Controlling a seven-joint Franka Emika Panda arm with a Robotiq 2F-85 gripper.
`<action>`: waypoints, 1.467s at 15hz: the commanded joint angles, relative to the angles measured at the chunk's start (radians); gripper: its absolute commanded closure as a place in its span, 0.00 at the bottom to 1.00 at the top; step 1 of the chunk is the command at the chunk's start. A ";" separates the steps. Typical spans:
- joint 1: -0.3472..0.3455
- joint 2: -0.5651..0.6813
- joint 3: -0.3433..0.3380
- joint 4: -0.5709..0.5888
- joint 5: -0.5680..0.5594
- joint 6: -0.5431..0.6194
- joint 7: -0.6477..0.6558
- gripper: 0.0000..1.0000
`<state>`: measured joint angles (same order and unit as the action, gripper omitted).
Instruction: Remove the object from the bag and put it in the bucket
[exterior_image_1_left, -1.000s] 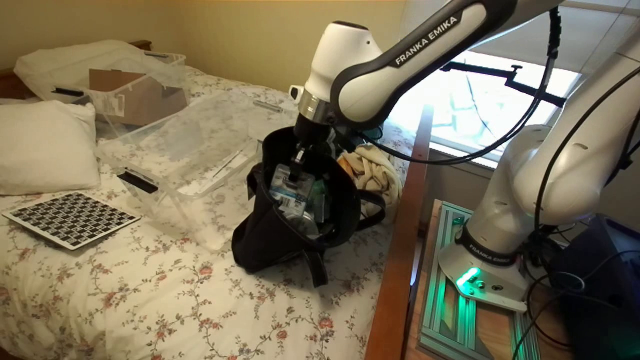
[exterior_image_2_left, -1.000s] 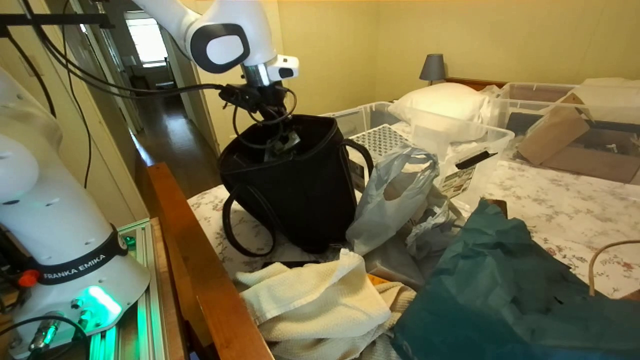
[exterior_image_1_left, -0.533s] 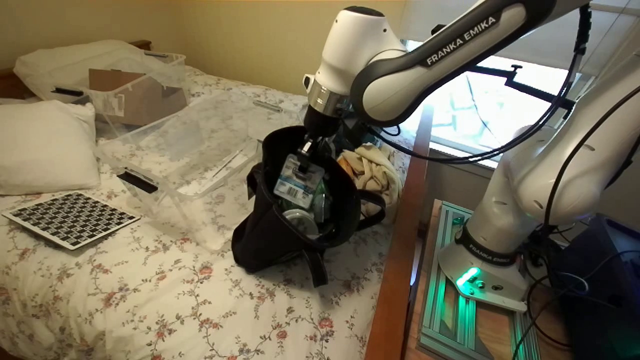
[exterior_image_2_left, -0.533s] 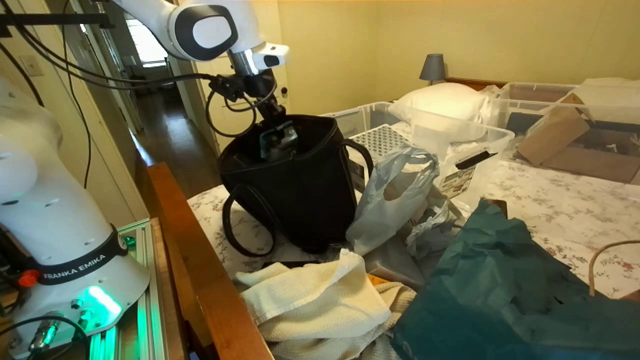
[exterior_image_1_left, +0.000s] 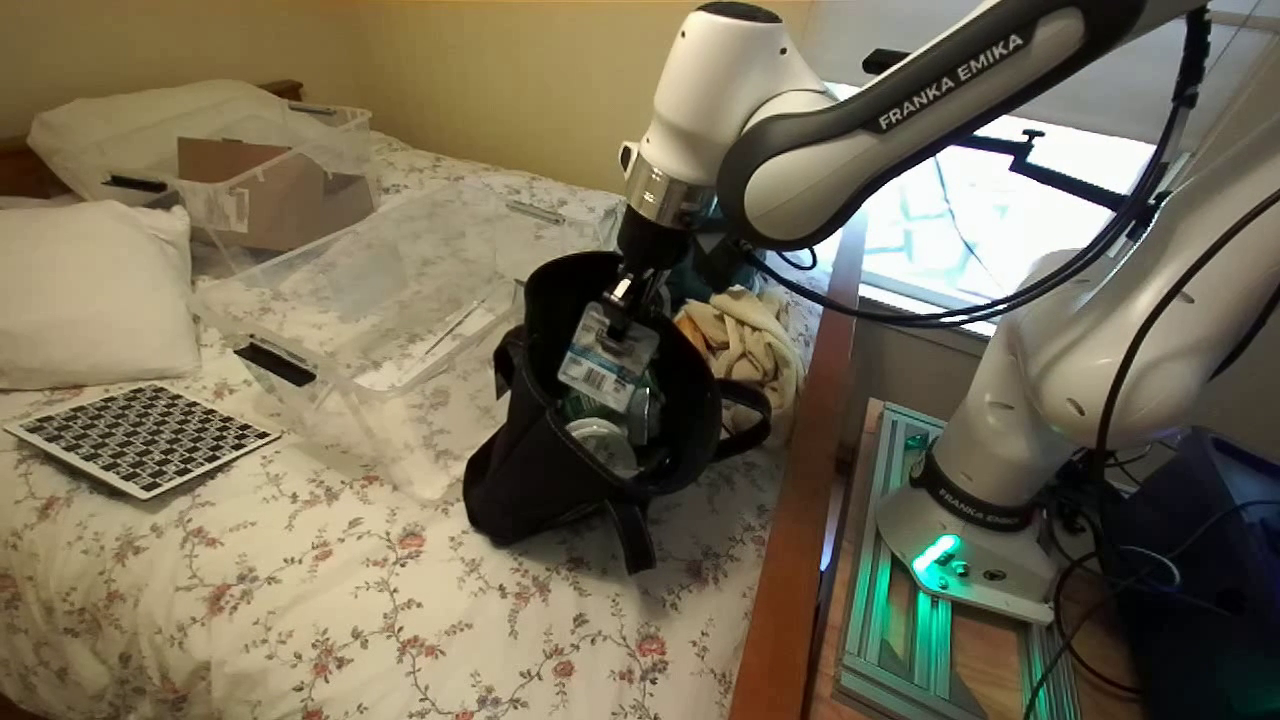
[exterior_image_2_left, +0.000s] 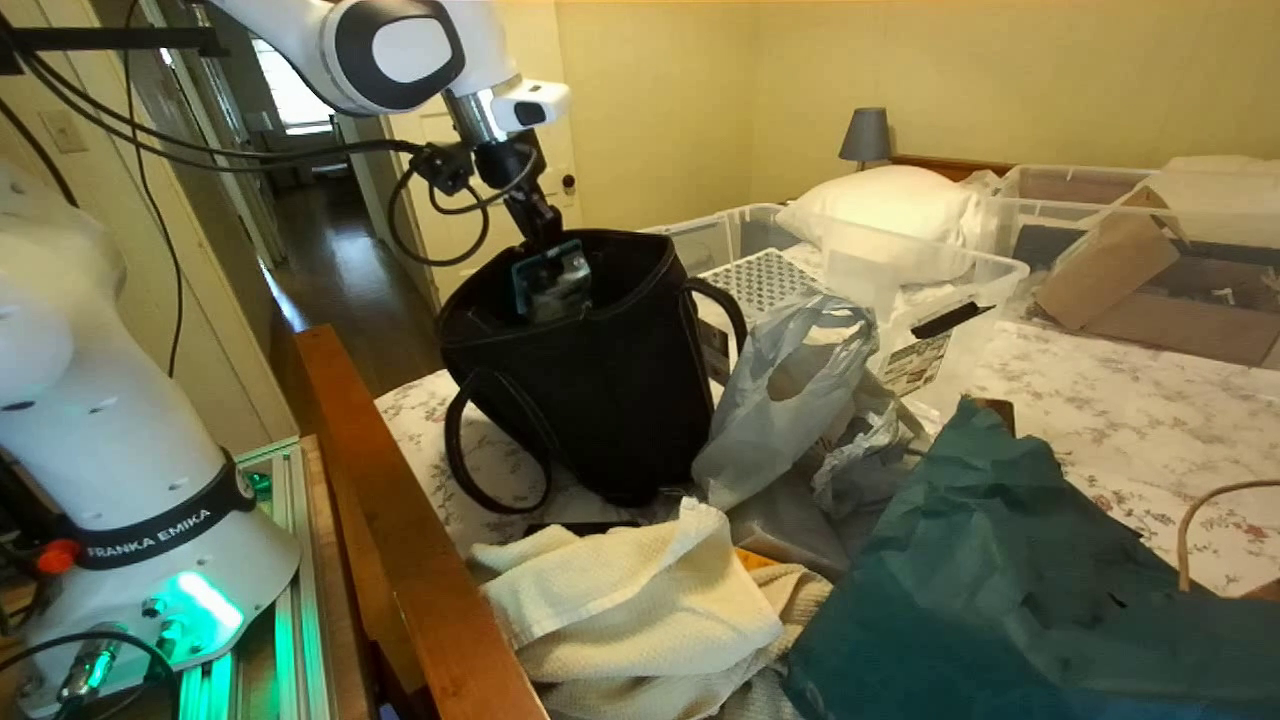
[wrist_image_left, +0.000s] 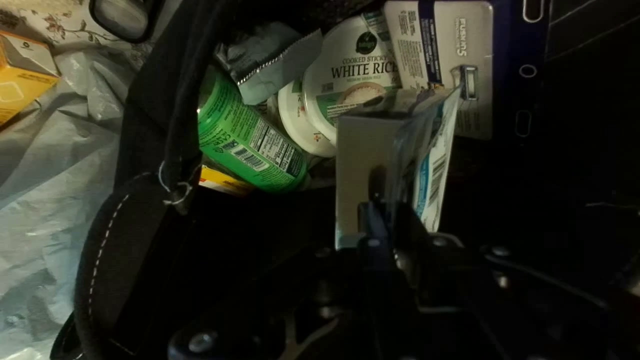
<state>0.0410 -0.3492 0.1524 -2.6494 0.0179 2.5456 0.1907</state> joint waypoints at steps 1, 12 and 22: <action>0.020 0.010 -0.024 0.008 0.016 0.027 -0.028 0.97; -0.008 -0.127 -0.003 -0.016 -0.031 0.020 0.024 0.97; -0.040 -0.256 -0.006 -0.011 -0.045 0.030 0.020 0.97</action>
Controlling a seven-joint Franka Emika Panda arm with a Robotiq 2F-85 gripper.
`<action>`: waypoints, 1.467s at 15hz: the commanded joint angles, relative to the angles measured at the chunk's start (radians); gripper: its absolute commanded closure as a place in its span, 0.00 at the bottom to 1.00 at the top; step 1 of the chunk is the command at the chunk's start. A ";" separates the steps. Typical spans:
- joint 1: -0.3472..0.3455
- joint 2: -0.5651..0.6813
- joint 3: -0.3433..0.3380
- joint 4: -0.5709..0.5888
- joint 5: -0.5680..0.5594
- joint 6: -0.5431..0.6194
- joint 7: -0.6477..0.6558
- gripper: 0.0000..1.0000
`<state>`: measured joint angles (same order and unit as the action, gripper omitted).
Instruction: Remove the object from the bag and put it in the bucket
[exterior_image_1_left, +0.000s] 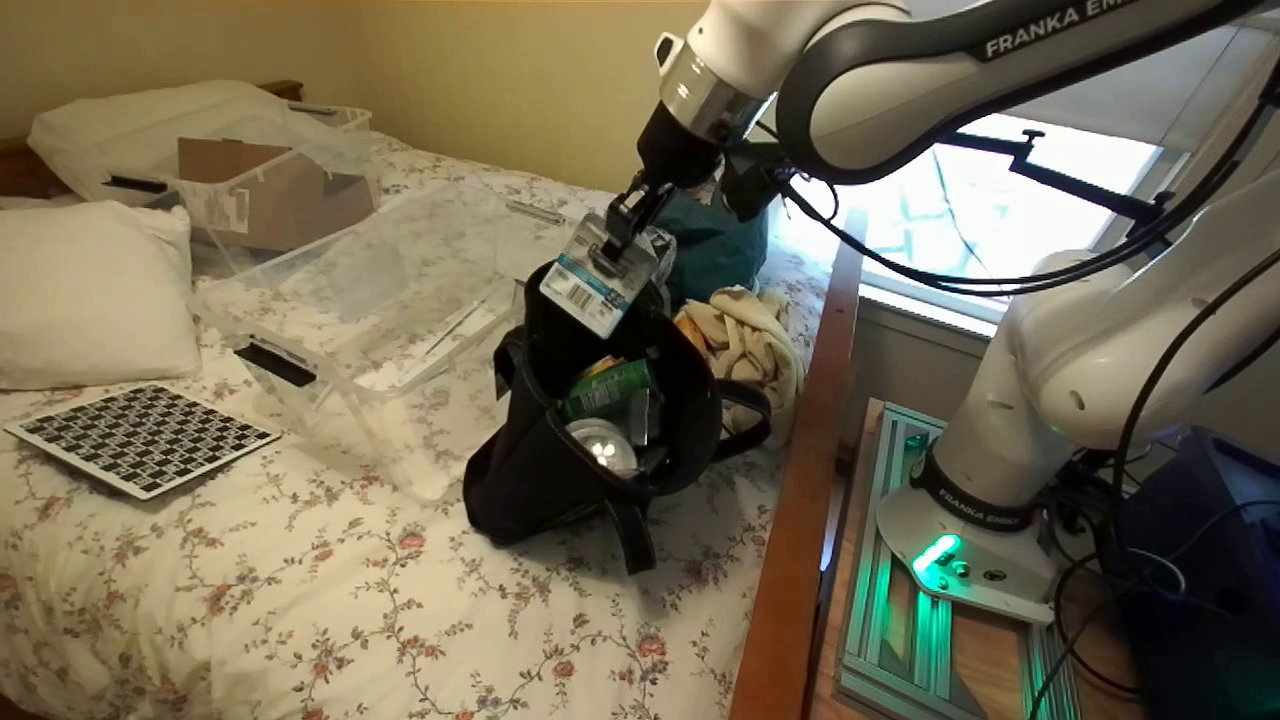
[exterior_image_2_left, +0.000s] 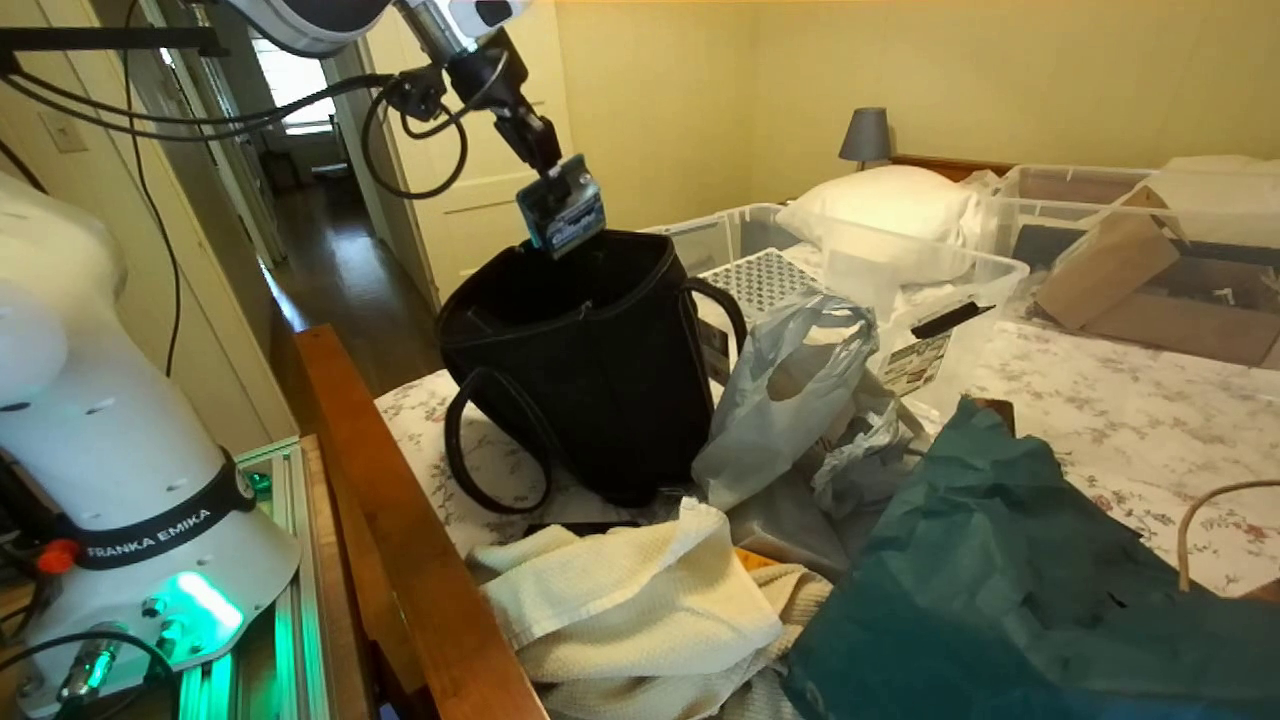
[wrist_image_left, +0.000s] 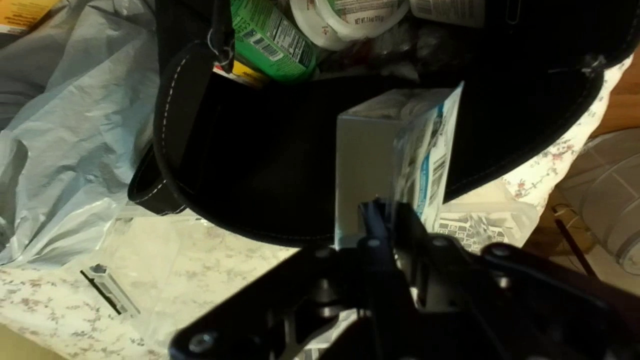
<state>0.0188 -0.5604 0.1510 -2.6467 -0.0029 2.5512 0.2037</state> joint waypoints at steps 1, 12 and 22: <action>-0.022 -0.046 -0.011 -0.008 -0.023 0.037 -0.002 0.97; -0.048 0.205 -0.134 0.159 -0.021 0.262 -0.202 0.97; 0.006 0.567 -0.189 0.459 0.063 0.268 -0.424 0.97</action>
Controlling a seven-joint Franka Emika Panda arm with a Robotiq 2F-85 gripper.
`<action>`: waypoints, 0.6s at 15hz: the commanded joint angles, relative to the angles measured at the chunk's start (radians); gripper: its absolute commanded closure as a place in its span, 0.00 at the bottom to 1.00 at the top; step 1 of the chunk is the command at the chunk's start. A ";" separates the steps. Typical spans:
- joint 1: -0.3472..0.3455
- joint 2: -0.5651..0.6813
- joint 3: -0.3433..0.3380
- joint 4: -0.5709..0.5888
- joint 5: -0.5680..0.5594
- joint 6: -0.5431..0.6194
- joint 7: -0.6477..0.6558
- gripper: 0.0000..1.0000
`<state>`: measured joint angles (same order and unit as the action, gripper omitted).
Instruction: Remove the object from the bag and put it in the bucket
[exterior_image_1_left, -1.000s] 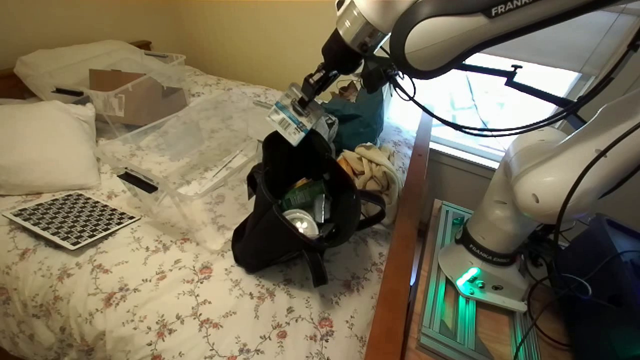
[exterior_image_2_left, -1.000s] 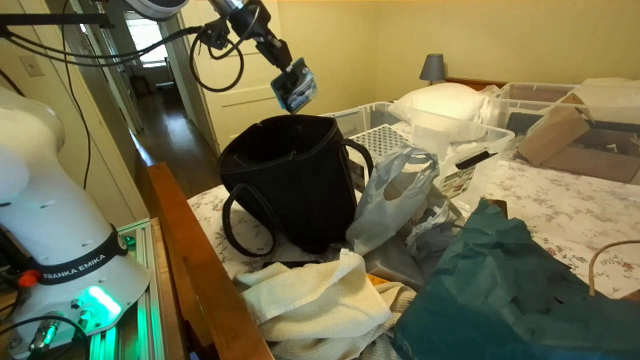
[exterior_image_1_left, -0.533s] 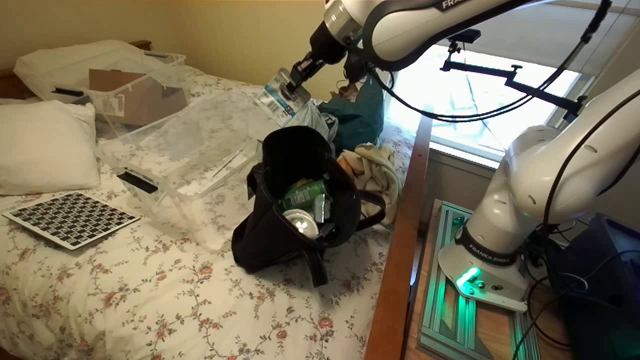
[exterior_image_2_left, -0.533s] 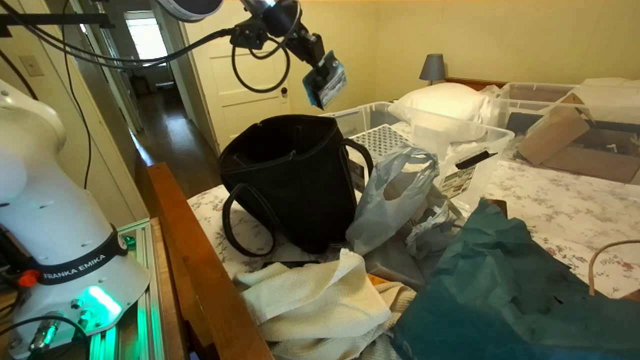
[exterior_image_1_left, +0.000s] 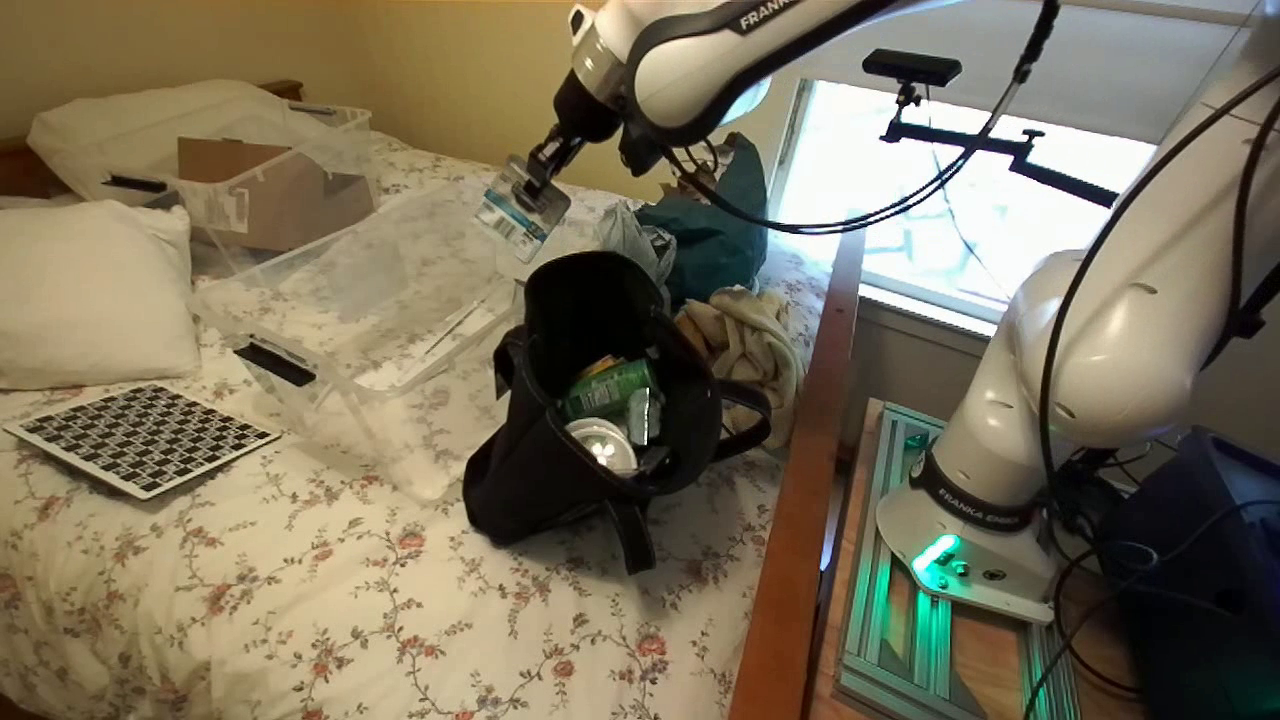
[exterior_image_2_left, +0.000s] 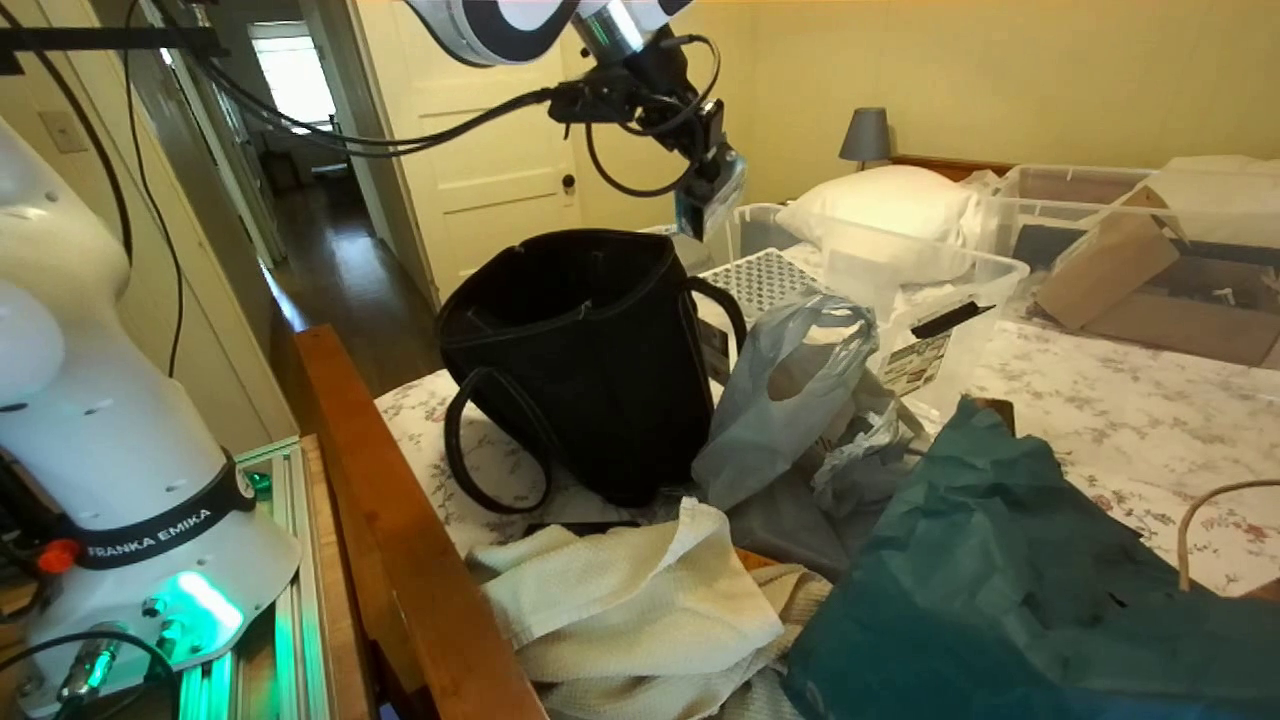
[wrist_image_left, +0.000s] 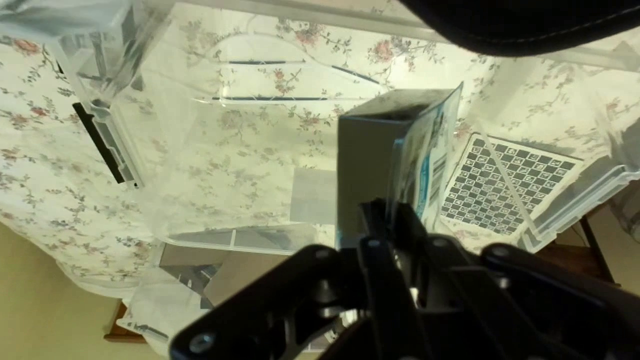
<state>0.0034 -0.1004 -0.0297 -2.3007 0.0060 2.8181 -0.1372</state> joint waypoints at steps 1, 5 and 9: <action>0.024 0.136 -0.003 0.142 0.082 0.003 -0.115 0.97; 0.011 0.216 0.019 0.235 0.158 -0.028 -0.204 0.97; 0.004 0.260 0.027 0.288 0.181 -0.038 -0.235 0.48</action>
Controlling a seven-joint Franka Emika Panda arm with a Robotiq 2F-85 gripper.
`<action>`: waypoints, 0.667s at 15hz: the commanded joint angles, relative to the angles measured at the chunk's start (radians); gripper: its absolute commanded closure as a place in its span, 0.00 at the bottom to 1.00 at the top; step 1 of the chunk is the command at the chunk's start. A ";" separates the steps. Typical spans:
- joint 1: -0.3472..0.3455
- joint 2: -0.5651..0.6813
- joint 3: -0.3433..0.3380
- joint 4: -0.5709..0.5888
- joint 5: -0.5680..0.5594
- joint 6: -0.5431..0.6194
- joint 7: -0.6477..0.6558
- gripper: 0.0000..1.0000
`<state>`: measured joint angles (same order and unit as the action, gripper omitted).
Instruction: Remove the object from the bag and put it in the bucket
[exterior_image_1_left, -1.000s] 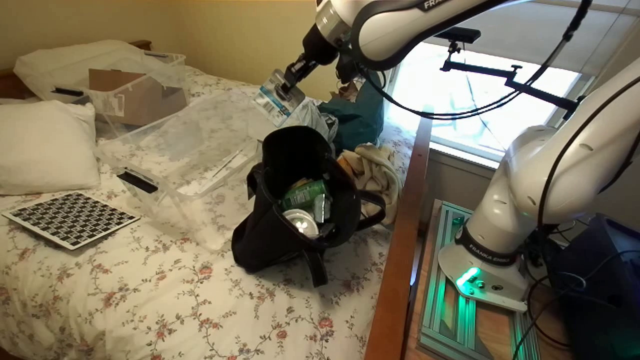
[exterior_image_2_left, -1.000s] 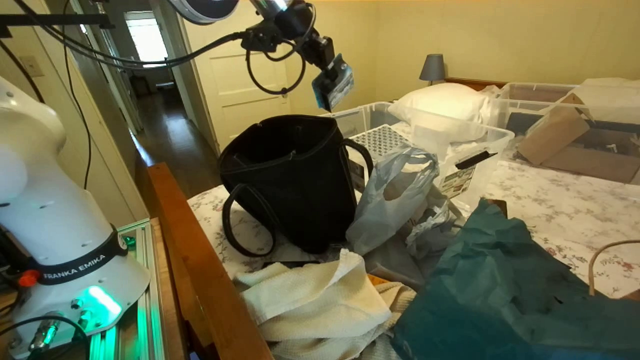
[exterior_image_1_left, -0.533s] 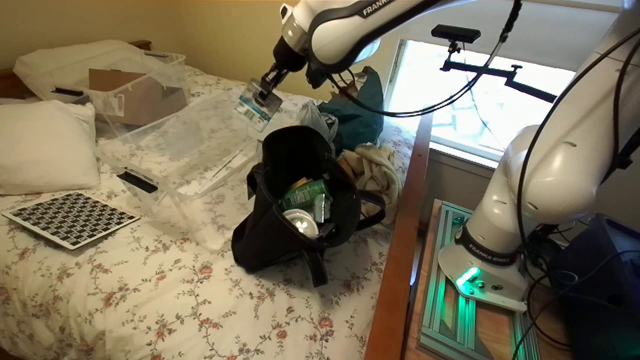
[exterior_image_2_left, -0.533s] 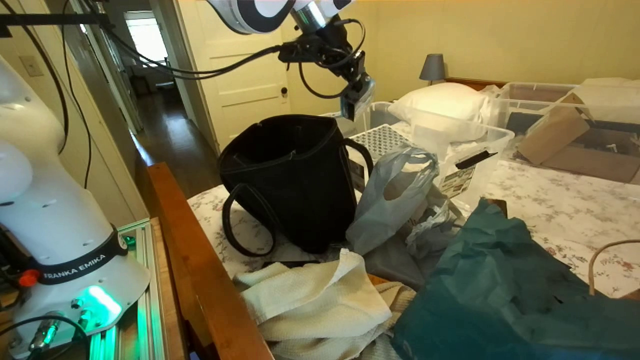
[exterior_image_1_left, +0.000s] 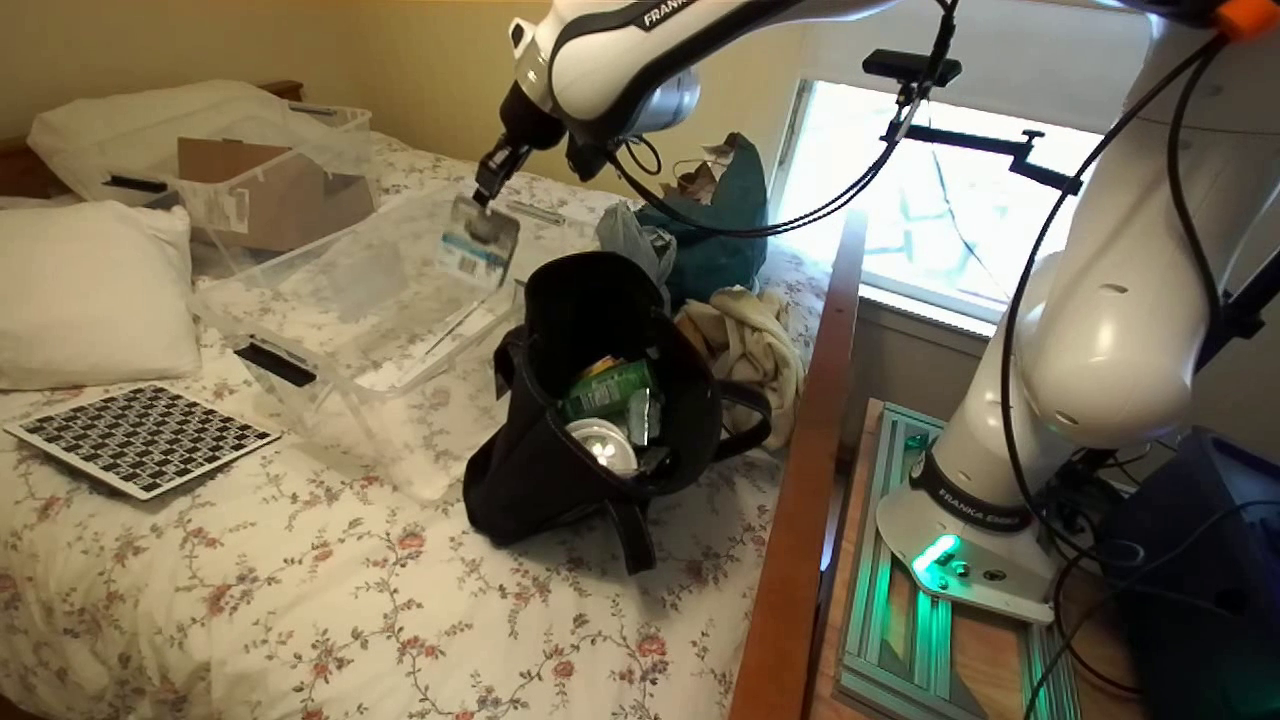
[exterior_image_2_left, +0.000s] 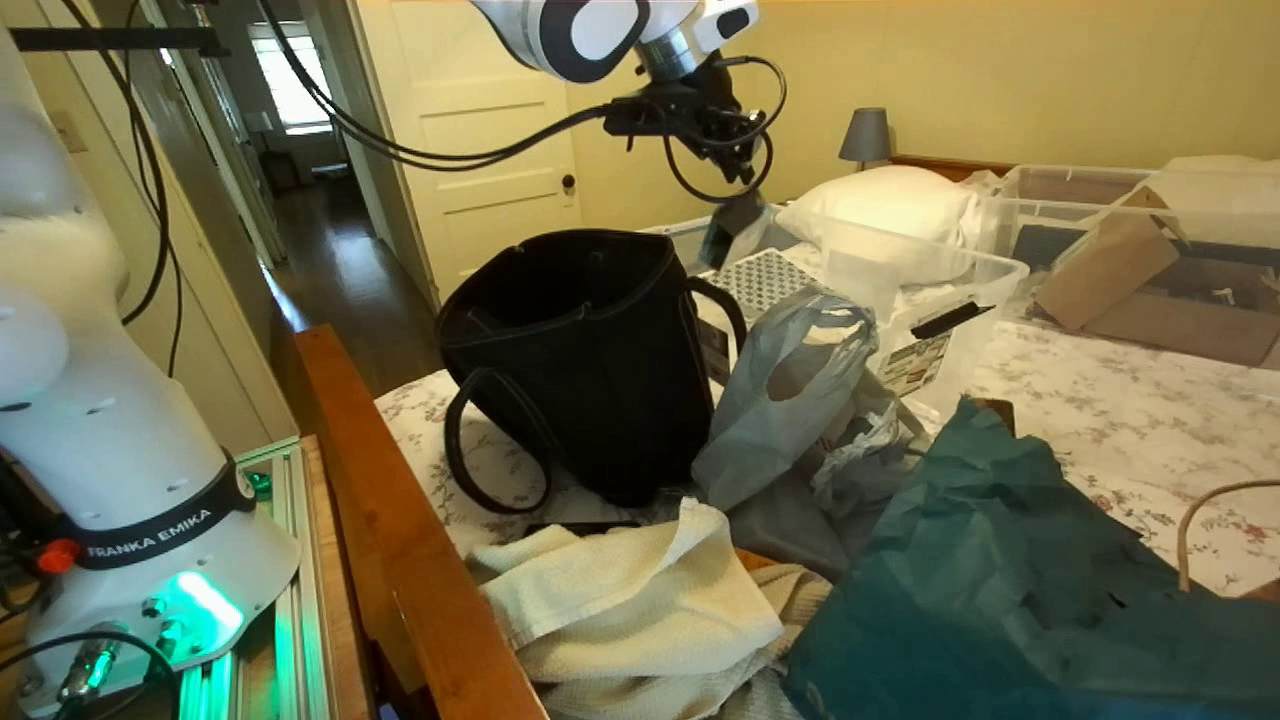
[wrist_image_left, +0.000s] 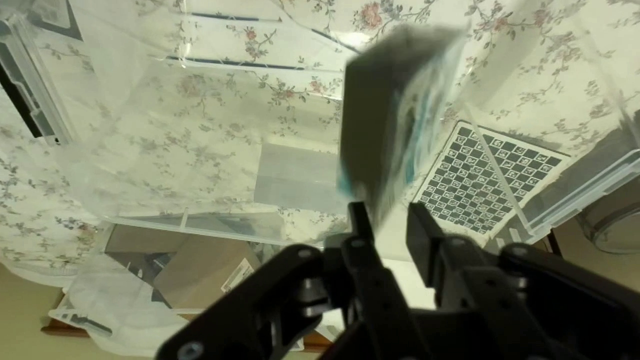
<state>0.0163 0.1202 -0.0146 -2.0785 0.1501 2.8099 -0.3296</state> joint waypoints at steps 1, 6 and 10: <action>-0.009 0.042 0.012 0.072 0.037 -0.027 -0.044 0.42; 0.003 0.022 0.008 0.069 0.012 -0.027 -0.007 0.07; -0.001 -0.015 0.040 0.038 -0.009 -0.080 0.055 0.00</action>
<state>0.0216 0.1418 -0.0044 -2.0238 0.1521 2.7877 -0.3245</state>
